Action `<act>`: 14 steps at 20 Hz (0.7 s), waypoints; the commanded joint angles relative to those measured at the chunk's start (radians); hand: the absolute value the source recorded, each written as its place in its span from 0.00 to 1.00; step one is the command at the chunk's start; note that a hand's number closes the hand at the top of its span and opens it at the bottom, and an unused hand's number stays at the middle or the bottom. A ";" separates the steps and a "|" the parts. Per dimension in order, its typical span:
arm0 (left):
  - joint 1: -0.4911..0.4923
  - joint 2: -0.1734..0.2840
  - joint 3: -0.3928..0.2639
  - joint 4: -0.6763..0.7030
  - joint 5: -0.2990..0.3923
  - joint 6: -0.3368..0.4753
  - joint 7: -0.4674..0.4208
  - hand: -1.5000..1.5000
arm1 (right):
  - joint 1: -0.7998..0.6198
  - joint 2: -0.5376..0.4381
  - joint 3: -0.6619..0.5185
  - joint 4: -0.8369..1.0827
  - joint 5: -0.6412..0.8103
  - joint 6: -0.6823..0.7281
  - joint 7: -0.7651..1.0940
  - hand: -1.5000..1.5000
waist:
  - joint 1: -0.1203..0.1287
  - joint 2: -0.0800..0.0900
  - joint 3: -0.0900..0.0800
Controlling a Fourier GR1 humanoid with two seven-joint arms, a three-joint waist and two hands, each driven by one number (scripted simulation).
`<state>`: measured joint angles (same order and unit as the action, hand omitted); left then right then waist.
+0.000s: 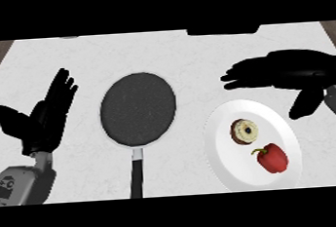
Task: Pick the cupcake from the plate and place it in the pan
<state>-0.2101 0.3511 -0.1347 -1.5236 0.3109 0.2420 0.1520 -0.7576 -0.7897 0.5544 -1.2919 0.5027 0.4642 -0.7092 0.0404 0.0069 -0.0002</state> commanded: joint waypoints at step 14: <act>0.081 -0.028 0.043 -0.050 -0.036 -0.021 0.007 0.50 | 0.141 -0.131 0.060 -0.206 0.317 -0.128 -0.079 0.00 | -0.048 -0.011 0.000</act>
<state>-0.1667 0.3382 -0.0893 -1.5528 0.2897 0.2262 0.1667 -0.6939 -0.8609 0.6587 -1.3909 0.7860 0.3329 -0.7745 0.0017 -0.0010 -0.0001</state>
